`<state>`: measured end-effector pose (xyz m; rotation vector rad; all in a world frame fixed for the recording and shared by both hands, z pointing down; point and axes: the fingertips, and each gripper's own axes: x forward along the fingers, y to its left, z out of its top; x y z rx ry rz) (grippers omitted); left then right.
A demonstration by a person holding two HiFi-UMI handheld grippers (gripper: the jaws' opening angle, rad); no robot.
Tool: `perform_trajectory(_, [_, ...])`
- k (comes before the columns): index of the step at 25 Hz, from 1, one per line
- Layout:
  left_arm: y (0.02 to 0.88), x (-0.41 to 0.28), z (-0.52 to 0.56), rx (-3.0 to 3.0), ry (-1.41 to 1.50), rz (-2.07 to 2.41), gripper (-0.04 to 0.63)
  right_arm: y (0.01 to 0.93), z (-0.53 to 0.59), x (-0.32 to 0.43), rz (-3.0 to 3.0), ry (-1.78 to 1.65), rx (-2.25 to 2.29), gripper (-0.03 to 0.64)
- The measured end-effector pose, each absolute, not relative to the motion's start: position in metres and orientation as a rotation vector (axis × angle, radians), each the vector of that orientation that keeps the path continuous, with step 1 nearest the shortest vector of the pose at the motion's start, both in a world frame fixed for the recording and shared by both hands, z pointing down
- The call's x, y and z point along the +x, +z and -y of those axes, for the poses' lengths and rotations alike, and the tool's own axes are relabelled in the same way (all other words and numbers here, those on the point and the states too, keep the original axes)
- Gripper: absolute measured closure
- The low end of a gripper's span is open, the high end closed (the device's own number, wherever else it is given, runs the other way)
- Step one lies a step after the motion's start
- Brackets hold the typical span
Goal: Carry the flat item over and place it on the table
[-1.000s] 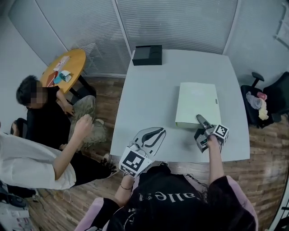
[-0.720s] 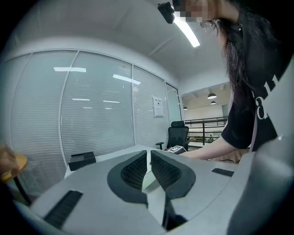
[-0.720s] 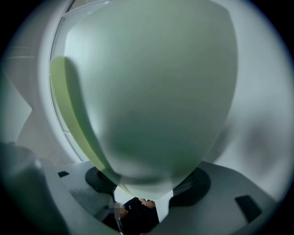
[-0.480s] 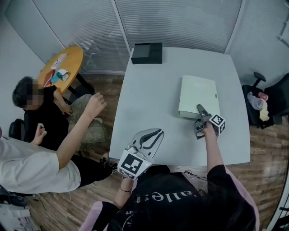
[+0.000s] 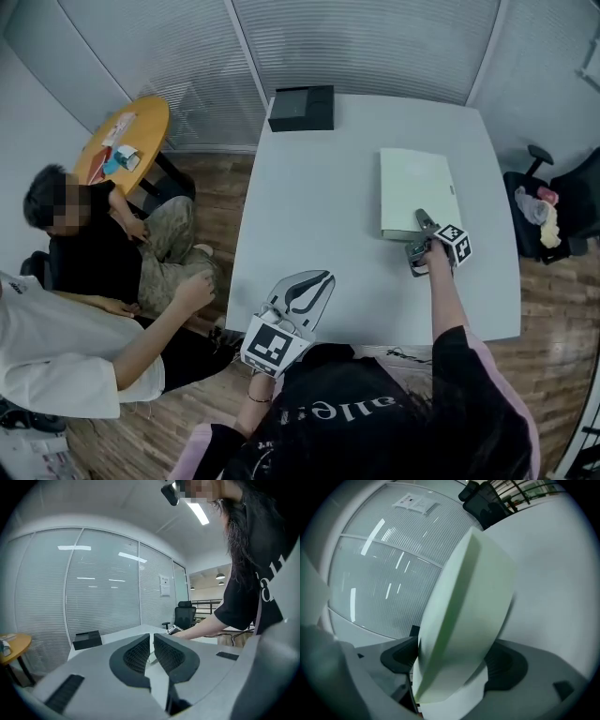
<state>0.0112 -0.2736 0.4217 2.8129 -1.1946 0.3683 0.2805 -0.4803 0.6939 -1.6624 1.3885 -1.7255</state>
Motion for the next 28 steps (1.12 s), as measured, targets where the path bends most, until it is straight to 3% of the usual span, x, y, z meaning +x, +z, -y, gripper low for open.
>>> perform_trajectory(8, [0.425, 0.005, 0.268, 2.804, 0.402, 1.203, 0.551, 0.713, 0.443, 0.302, -1.341, -1.758, -1.908, 0.199])
perform_trajectory(23, [0.422, 0.014, 0.246, 2.832, 0.375, 1.163, 0.551, 0.62, 0.407, 0.245, -1.922, -1.536, -1.542, 0.209])
perform_trajectory(25, [0.422, 0.015, 0.242, 2.831, 0.363, 1.16, 0.551, 0.603, 0.394, 0.234, -2.025, -1.489, -1.507, 0.234])
perform_trajectory(28, [0.419, 0.015, 0.238, 2.84, 0.357, 1.161, 0.551, 0.578, 0.377, 0.218, -2.169, -1.392, -1.486, 0.368])
